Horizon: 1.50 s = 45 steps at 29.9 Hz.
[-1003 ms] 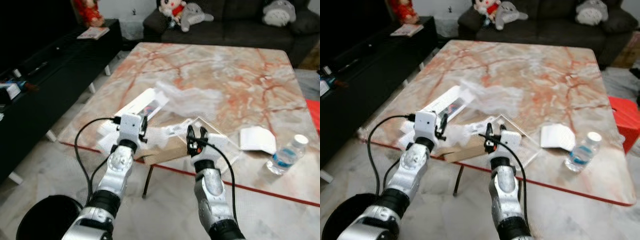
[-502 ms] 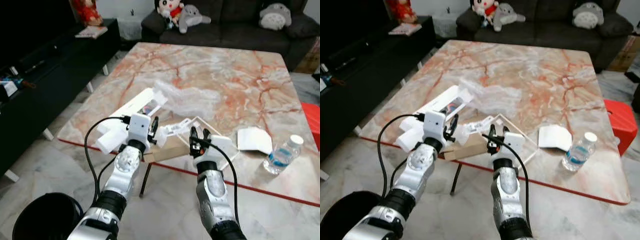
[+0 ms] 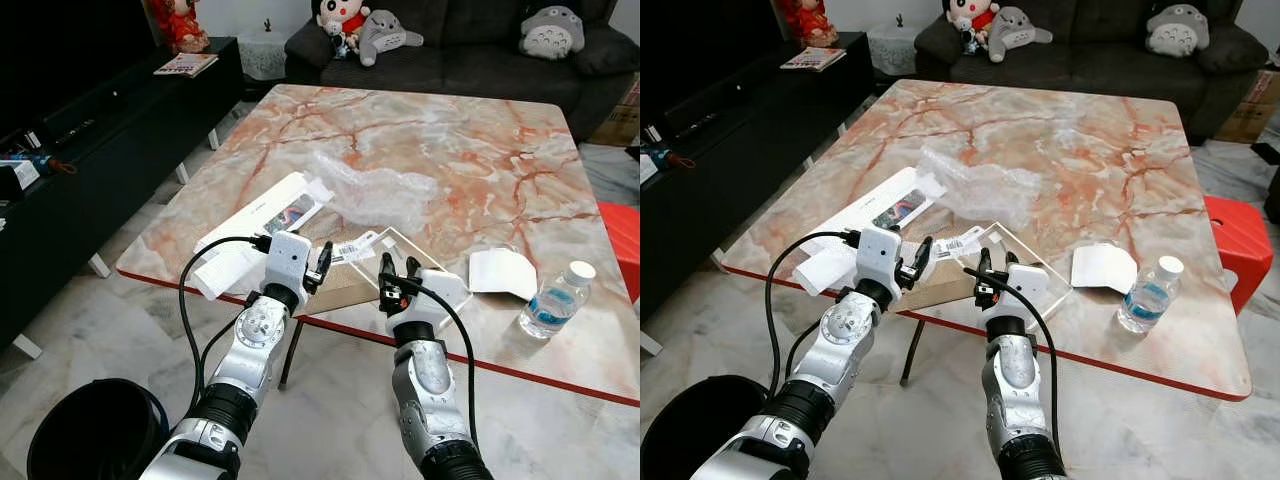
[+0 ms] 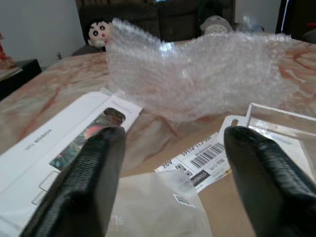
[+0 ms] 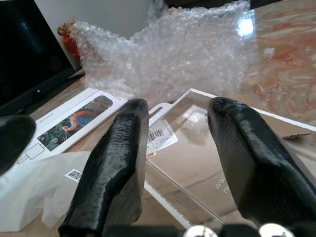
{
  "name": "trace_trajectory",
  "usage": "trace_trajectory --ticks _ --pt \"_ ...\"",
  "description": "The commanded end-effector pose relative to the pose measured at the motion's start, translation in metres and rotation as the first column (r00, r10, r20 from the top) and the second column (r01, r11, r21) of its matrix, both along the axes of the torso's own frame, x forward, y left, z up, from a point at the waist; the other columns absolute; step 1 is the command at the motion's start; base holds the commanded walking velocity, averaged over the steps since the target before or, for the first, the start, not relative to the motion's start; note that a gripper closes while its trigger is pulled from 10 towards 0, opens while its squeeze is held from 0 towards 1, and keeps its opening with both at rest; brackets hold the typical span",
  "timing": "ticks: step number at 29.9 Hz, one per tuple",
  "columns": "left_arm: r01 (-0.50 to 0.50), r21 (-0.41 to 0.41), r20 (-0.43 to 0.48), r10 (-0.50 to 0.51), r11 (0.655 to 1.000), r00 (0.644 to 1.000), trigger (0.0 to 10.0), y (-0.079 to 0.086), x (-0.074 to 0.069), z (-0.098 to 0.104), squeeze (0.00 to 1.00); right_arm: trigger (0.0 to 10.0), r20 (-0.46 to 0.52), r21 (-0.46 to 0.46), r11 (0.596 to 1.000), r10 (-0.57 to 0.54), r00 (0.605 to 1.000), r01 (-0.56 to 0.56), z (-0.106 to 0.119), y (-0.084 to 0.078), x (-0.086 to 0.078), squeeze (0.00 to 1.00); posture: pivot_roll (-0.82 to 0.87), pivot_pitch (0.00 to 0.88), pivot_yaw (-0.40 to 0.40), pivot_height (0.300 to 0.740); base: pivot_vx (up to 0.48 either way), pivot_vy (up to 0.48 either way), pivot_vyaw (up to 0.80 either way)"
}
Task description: Picking trash to rubbish bin
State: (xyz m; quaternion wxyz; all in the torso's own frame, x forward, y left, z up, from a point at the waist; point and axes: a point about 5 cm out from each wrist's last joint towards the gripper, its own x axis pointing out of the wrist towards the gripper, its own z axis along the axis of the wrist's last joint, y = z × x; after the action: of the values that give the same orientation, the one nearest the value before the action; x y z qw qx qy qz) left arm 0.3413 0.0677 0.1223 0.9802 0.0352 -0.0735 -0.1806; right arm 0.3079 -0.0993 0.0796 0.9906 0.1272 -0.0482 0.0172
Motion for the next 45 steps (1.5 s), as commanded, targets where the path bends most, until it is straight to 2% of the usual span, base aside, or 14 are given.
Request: trace_trajectory --ticks 1,4,5,6,16,22,34,37,42,45 --pt "0.006 -0.009 -0.030 -0.006 1.000 1.000 10.0 0.002 -0.001 -0.005 1.00 10.0 -0.015 0.013 1.000 0.020 1.000 -0.019 -0.002 0.007 -0.002 0.00 0.11 0.070 0.031 0.740 0.000 0.000 0.00" --pt "-0.008 0.019 -0.052 0.009 1.000 0.999 10.0 0.003 0.000 -0.009 1.00 10.0 -0.016 0.013 1.000 0.020 1.000 -0.019 -0.002 0.007 -0.002 0.00 0.11 0.074 0.031 0.740 0.000 0.000 0.00" --pt "-0.008 0.034 -0.057 0.010 0.999 0.998 10.0 0.003 0.001 -0.010 0.58 10.0 -0.016 0.014 1.000 0.019 1.000 -0.019 -0.002 0.007 -0.002 0.00 0.11 0.074 0.031 0.740 0.000 0.000 0.00" --pt "-0.001 0.054 -0.056 0.004 0.999 0.998 10.0 0.003 0.001 -0.010 0.00 10.0 -0.016 0.014 1.000 0.020 1.000 -0.019 -0.003 0.007 -0.002 0.00 0.11 0.074 0.031 0.740 0.000 0.000 0.00" --pt "0.027 0.070 -0.126 -0.018 0.997 0.992 10.0 0.001 0.013 -0.012 0.00 10.0 -0.016 0.013 1.000 0.019 1.000 -0.019 -0.003 0.008 -0.004 0.00 0.11 0.086 0.027 0.740 0.000 0.000 0.00" --pt "0.046 0.015 -0.160 -0.043 0.999 0.986 10.0 -0.001 0.017 -0.011 0.00 10.0 -0.016 0.014 1.000 0.019 1.000 -0.019 -0.003 0.008 -0.006 0.00 0.10 0.098 0.023 0.740 0.000 0.000 0.00" --pt "0.057 0.008 -0.184 -0.054 0.998 0.981 10.0 -0.010 0.021 -0.010 0.00 10.0 -0.013 0.022 1.000 0.013 1.000 -0.013 -0.004 0.009 -0.016 0.00 0.08 0.140 0.017 0.740 0.000 0.000 0.00" --pt "0.103 0.029 -0.164 -0.097 0.994 0.982 10.0 -0.019 0.021 -0.006 0.00 10.0 -0.012 0.029 0.999 0.015 1.000 -0.014 -0.005 0.012 -0.022 0.00 0.07 0.158 0.020 0.740 0.000 0.000 0.00" --pt "0.106 0.061 -0.160 -0.095 0.992 0.983 10.0 -0.023 0.022 -0.004 0.00 10.0 -0.017 0.034 0.999 0.012 1.000 -0.011 -0.006 0.012 -0.025 0.00 0.07 0.166 0.023 0.740 0.000 0.000 0.00" --pt "0.094 0.131 -0.164 -0.072 0.987 0.984 10.0 -0.023 0.022 -0.007 0.00 10.0 -0.022 0.037 0.999 0.010 1.000 -0.009 -0.007 0.013 -0.028 0.00 0.06 0.172 0.026 0.740 0.000 0.000 0.00"
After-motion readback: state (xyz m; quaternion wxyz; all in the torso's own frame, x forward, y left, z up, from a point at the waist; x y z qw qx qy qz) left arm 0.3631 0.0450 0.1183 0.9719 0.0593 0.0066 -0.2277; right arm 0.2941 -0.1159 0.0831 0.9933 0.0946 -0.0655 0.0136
